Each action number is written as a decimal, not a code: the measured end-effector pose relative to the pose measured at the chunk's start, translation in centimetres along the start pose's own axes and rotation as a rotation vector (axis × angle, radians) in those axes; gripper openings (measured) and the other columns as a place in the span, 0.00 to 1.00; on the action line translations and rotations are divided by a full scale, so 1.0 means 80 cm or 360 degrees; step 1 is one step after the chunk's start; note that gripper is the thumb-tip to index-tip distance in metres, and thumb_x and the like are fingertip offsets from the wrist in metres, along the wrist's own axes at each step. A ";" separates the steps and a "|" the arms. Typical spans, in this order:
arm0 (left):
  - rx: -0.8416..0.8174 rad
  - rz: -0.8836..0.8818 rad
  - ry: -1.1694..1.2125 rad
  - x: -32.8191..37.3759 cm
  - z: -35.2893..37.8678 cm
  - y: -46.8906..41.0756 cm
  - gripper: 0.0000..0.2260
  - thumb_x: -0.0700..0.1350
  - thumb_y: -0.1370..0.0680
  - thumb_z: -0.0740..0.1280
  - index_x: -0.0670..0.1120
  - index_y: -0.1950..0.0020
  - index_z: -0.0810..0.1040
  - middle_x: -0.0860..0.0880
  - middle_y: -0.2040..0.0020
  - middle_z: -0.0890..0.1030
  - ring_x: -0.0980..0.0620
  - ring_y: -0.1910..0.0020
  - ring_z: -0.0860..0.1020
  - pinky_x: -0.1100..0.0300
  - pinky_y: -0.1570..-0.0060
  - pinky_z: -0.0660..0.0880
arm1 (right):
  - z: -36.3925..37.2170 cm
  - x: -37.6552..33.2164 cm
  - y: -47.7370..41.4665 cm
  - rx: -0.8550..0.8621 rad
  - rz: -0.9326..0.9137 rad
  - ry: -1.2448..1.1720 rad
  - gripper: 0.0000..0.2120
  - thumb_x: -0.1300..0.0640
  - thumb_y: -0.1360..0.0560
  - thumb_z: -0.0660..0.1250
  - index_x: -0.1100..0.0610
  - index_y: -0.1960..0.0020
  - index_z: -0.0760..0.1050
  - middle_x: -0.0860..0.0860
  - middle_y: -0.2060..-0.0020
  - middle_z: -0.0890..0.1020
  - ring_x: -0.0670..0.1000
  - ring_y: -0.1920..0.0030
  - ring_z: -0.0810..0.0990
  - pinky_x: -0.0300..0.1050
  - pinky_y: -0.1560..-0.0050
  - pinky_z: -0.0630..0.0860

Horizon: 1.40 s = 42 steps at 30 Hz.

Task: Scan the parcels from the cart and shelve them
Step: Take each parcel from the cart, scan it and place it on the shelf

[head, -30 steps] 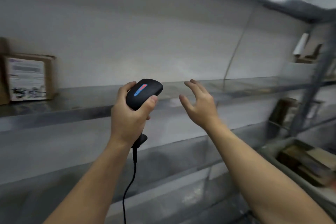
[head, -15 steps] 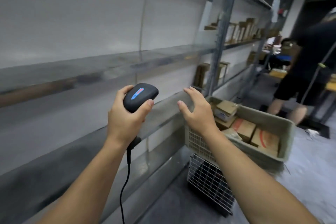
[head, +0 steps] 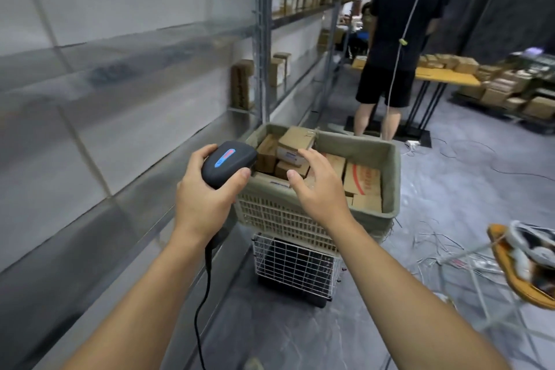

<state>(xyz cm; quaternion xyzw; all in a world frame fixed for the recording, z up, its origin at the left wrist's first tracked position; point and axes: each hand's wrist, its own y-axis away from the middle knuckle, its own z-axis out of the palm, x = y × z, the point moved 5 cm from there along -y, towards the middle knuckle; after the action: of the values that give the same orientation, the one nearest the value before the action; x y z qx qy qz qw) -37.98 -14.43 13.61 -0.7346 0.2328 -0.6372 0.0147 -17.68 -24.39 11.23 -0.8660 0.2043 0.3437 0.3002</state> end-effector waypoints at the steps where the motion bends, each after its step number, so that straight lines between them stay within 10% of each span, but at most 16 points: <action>1: -0.0029 0.0000 0.0002 -0.008 0.012 -0.015 0.27 0.63 0.37 0.74 0.63 0.39 0.75 0.56 0.50 0.85 0.46 0.56 0.84 0.46 0.49 0.82 | 0.002 0.010 -0.012 0.0012 0.0023 0.0004 0.24 0.48 0.19 0.66 0.52 0.25 0.69 0.50 0.25 0.69 0.48 0.24 0.63 0.47 0.24 0.61; 14: -0.0367 -0.0164 0.0019 -0.107 0.161 -0.186 0.26 0.59 0.34 0.76 0.60 0.37 0.75 0.57 0.47 0.83 0.46 0.55 0.84 0.47 0.48 0.82 | 0.045 0.148 -0.139 0.0050 0.0451 0.0062 0.25 0.47 0.19 0.65 0.51 0.24 0.67 0.47 0.24 0.67 0.42 0.27 0.64 0.31 0.30 0.57; 18: -0.0416 -0.0219 -0.0027 -0.130 0.195 -0.216 0.30 0.62 0.35 0.75 0.59 0.35 0.74 0.55 0.47 0.84 0.46 0.54 0.84 0.48 0.48 0.82 | 0.053 0.185 -0.166 0.0057 0.0541 0.0043 0.25 0.47 0.19 0.65 0.50 0.23 0.67 0.47 0.25 0.68 0.46 0.25 0.64 0.46 0.25 0.62; 42: -0.0091 -0.0536 -0.0259 -0.243 0.262 -0.378 0.24 0.66 0.37 0.74 0.74 0.43 0.72 0.62 0.48 0.83 0.49 0.54 0.84 0.42 0.50 0.82 | 0.219 0.355 -0.429 -0.0434 0.0774 0.0221 0.37 0.37 0.22 0.66 0.51 0.20 0.58 0.56 0.20 0.56 0.58 0.20 0.52 0.57 0.21 0.54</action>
<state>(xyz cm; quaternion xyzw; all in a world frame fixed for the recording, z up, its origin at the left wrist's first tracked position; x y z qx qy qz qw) -9.97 13.80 1.21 -0.8123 0.1225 -0.5624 -0.0942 12.60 8.30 -6.34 -0.8455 0.3779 0.3698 0.0750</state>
